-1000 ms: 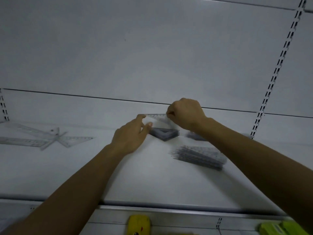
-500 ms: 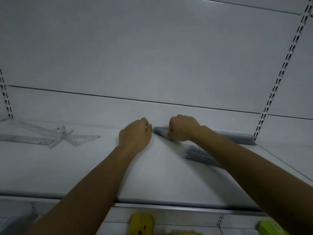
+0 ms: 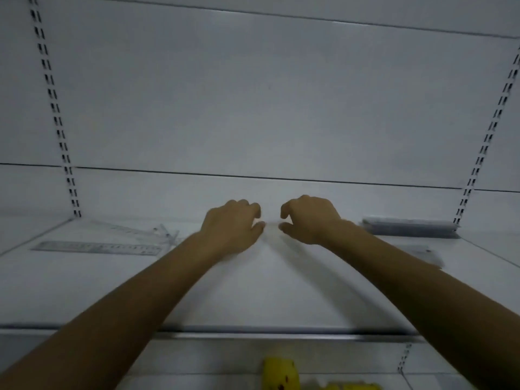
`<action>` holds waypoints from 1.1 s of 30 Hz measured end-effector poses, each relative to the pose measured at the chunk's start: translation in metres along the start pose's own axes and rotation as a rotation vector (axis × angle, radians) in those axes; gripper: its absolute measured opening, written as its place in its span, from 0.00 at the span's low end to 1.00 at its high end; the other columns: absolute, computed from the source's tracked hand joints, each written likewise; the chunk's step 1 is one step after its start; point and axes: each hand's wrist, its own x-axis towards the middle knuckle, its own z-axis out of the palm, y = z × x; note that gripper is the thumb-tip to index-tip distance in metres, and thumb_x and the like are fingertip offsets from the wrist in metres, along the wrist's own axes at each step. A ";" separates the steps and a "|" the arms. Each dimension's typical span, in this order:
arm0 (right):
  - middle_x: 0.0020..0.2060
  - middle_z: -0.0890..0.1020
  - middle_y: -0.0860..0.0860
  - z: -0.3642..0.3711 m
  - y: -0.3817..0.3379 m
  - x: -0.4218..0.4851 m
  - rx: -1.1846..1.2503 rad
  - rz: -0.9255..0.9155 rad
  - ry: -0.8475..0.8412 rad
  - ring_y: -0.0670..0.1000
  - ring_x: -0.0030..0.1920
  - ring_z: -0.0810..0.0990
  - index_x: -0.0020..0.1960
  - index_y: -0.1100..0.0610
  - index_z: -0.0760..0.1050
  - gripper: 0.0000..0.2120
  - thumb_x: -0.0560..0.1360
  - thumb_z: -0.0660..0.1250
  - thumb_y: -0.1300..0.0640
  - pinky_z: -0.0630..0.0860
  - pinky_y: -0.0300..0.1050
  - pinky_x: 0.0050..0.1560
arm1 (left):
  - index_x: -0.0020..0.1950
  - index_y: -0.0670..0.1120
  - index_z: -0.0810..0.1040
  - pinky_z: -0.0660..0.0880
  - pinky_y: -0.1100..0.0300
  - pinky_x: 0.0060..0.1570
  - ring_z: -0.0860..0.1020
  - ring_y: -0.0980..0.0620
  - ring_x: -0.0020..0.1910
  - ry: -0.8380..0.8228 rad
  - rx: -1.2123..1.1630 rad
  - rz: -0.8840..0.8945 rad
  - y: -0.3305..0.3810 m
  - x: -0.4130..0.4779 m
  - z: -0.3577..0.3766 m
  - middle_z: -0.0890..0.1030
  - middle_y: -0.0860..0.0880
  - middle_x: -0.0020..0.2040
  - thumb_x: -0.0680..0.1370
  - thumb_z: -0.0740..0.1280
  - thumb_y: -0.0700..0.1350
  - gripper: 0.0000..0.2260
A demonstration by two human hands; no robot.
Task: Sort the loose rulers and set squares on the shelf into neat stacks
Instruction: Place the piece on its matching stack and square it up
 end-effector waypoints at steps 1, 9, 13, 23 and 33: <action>0.55 0.79 0.52 -0.002 -0.022 -0.001 0.035 -0.030 -0.009 0.54 0.53 0.78 0.61 0.53 0.74 0.18 0.78 0.60 0.43 0.72 0.46 0.50 | 0.65 0.50 0.69 0.69 0.52 0.56 0.70 0.48 0.62 -0.008 0.018 -0.021 -0.024 -0.008 -0.003 0.73 0.49 0.64 0.80 0.55 0.56 0.17; 0.63 0.73 0.56 0.024 -0.146 0.011 0.200 0.081 -0.144 0.58 0.62 0.71 0.66 0.56 0.69 0.33 0.75 0.51 0.31 0.67 0.52 0.59 | 0.75 0.49 0.60 0.61 0.52 0.68 0.63 0.46 0.71 -0.284 -0.222 -0.319 -0.177 -0.090 -0.006 0.64 0.48 0.74 0.64 0.50 0.75 0.46; 0.66 0.69 0.57 0.033 -0.159 0.023 0.152 0.193 -0.105 0.59 0.66 0.66 0.69 0.54 0.68 0.34 0.75 0.49 0.31 0.63 0.55 0.63 | 0.73 0.50 0.63 0.63 0.55 0.66 0.66 0.49 0.69 -0.190 -0.307 -0.238 -0.184 -0.104 -0.001 0.66 0.50 0.72 0.73 0.61 0.67 0.34; 0.43 0.80 0.53 0.027 -0.164 0.017 0.015 0.033 0.233 0.56 0.46 0.77 0.46 0.56 0.76 0.20 0.82 0.50 0.47 0.64 0.49 0.53 | 0.46 0.51 0.78 0.73 0.56 0.50 0.76 0.54 0.50 -0.042 -0.414 -0.164 -0.182 -0.106 -0.005 0.79 0.53 0.49 0.72 0.69 0.58 0.12; 0.36 0.80 0.51 0.027 -0.153 0.017 0.593 0.314 0.561 0.52 0.37 0.78 0.44 0.57 0.75 0.19 0.82 0.51 0.47 0.74 0.47 0.39 | 0.51 0.51 0.78 0.72 0.58 0.48 0.75 0.53 0.53 -0.006 -0.263 -0.211 -0.185 -0.104 -0.003 0.77 0.53 0.52 0.68 0.67 0.67 0.23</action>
